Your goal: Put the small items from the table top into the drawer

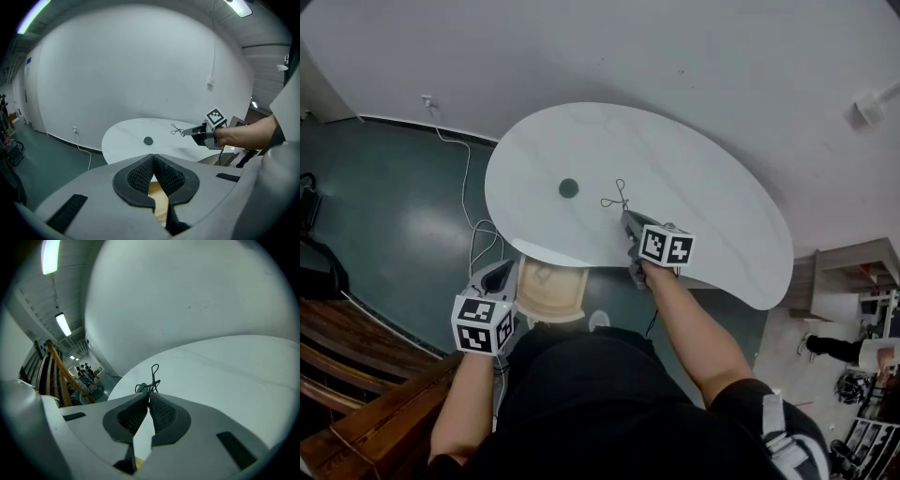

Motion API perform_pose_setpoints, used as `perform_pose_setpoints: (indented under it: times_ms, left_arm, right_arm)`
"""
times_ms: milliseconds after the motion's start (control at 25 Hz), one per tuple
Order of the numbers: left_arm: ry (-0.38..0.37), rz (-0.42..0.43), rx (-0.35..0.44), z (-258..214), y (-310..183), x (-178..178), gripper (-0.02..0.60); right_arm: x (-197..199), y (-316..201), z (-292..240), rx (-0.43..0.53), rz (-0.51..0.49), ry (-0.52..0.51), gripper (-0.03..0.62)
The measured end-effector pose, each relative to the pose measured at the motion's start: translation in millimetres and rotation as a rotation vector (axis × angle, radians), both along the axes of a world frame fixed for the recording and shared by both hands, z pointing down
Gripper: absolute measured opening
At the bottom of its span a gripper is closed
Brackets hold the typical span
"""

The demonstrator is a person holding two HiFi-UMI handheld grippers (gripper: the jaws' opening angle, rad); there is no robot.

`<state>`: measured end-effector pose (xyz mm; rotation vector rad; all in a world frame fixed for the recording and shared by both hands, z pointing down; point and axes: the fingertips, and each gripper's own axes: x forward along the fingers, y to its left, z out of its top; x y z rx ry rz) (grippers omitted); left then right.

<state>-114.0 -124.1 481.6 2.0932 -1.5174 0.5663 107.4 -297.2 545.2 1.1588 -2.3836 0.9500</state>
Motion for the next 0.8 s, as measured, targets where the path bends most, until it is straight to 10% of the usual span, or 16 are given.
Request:
perform_pose_setpoints:
  times_ms: [440,800]
  left_arm:
    - [0.017,-0.017,-0.016,9,12,2,0.015]
    - [0.019,-0.079,-0.018,11,35,-18,0.015]
  right_arm:
    - [-44,81,-37,0.1,-0.25,0.024,0.018]
    - [-98,170,46,-0.009,-0.585,0.148,0.018]
